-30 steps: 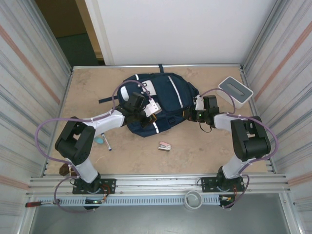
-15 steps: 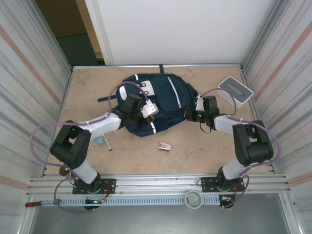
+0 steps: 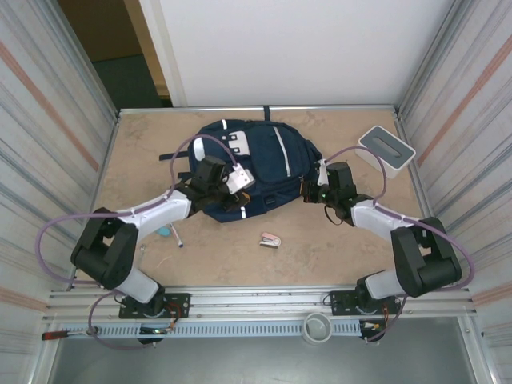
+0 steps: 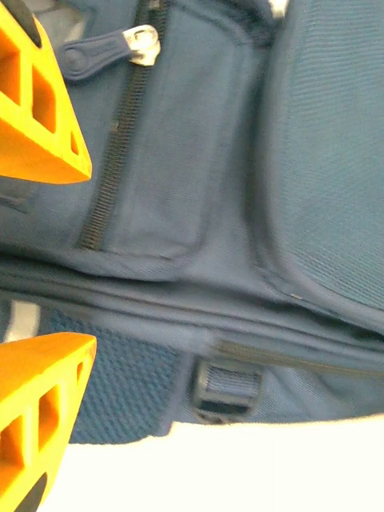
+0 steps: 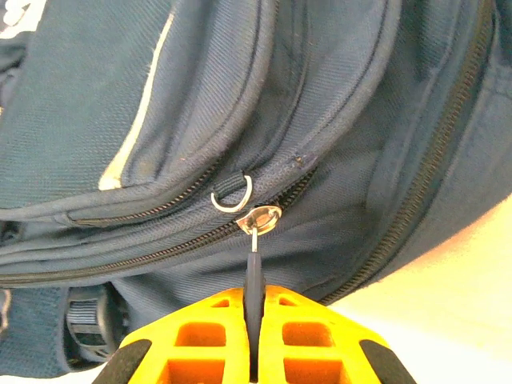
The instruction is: Pack books, pencil case, and school supplies into a backpack
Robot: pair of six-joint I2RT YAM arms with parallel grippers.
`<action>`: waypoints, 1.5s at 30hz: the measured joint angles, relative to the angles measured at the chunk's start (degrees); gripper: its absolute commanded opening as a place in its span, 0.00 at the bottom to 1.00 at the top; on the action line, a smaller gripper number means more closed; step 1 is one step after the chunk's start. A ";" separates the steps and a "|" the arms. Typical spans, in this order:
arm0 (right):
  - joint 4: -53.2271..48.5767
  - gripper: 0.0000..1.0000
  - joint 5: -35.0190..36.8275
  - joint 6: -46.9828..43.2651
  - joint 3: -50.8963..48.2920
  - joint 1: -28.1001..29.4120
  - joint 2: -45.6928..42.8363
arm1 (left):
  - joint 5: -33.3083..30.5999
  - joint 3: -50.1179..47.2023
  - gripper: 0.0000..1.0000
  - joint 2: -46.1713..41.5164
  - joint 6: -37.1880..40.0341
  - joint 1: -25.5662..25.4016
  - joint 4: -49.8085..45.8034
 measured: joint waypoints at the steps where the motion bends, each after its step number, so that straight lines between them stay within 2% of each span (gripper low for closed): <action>1: -0.04 0.00 0.13 0.02 -0.02 0.20 -0.55 | -0.66 0.02 0.58 -0.44 0.28 -1.03 0.63; 8: 0.11 0.00 -0.31 0.42 -0.81 0.85 -3.15 | -5.38 4.81 0.64 3.15 3.41 -8.22 1.40; 15: 0.13 0.00 -1.70 1.55 -2.10 1.99 -5.29 | -9.64 11.61 0.62 11.47 6.58 -12.09 2.49; 18: 0.17 0.00 -1.97 1.79 -2.69 2.43 -5.99 | -10.93 12.76 0.50 13.44 7.54 -12.33 3.15; 25: 0.44 0.00 -1.62 1.51 -3.10 2.62 -6.12 | -13.81 12.79 0.10 13.88 9.42 -12.28 4.55; 27: 0.20 0.00 -1.18 1.25 -3.10 2.64 -6.12 | -13.57 12.79 0.03 13.88 9.81 -11.98 4.48; 29: -0.09 0.00 -0.63 1.11 -3.10 2.56 -6.12 | -13.14 12.79 0.00 13.88 9.38 -11.65 4.35; 45: -4.02 0.00 3.54 -0.26 0.11 1.09 -5.18 | -3.91 3.02 0.00 5.18 7.61 -6.19 7.15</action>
